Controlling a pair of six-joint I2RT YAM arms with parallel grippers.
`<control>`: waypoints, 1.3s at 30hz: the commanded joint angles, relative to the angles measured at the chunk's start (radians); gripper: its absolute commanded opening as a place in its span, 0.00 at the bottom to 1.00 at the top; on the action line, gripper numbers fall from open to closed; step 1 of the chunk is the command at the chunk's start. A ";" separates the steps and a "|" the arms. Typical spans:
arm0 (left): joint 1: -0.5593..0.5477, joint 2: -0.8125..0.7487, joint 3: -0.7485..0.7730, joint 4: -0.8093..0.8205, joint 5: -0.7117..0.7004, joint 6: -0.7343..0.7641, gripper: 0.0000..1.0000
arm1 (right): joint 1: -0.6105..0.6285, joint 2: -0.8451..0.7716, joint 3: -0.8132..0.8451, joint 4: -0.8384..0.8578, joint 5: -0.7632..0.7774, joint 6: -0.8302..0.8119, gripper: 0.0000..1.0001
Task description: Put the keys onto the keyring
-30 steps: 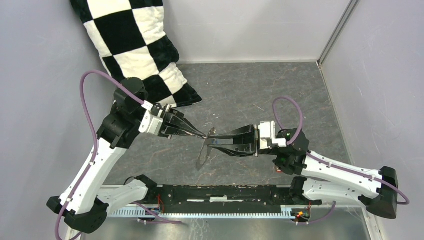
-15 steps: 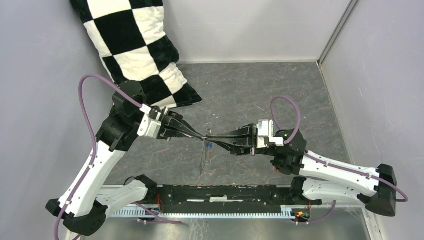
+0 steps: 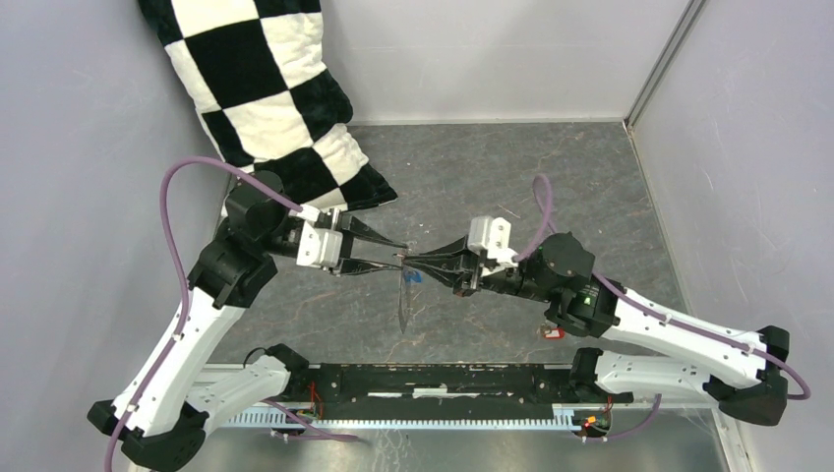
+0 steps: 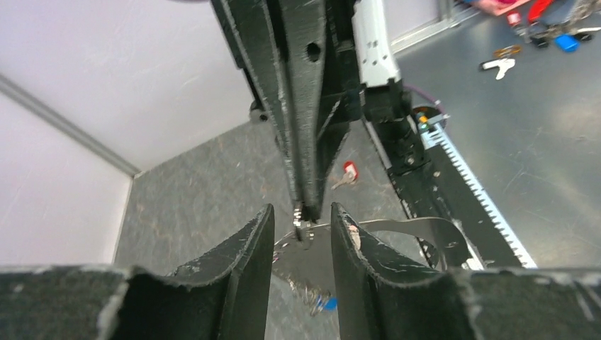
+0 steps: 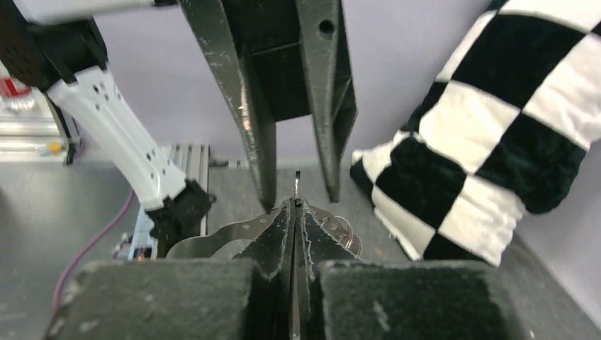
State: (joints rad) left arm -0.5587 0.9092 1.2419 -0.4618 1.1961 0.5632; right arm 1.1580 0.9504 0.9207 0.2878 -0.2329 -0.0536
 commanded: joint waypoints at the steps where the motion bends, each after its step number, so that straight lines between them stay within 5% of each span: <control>1: -0.006 -0.021 -0.021 -0.070 -0.137 0.084 0.42 | 0.009 0.030 0.127 -0.283 0.048 -0.062 0.01; 12: -0.006 -0.033 0.027 -0.310 -0.197 0.359 0.27 | 0.007 0.096 0.304 -0.585 0.079 -0.119 0.01; 27: -0.007 0.041 0.041 -0.407 -0.133 0.347 0.34 | 0.007 0.200 0.444 -0.722 0.069 -0.120 0.01; 39: -0.008 0.049 0.008 -0.399 -0.142 0.384 0.21 | 0.009 0.235 0.478 -0.728 0.024 -0.124 0.01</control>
State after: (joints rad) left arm -0.5591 0.9730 1.2678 -0.8616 1.0382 0.8909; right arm 1.1633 1.1851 1.3445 -0.4816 -0.1795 -0.1661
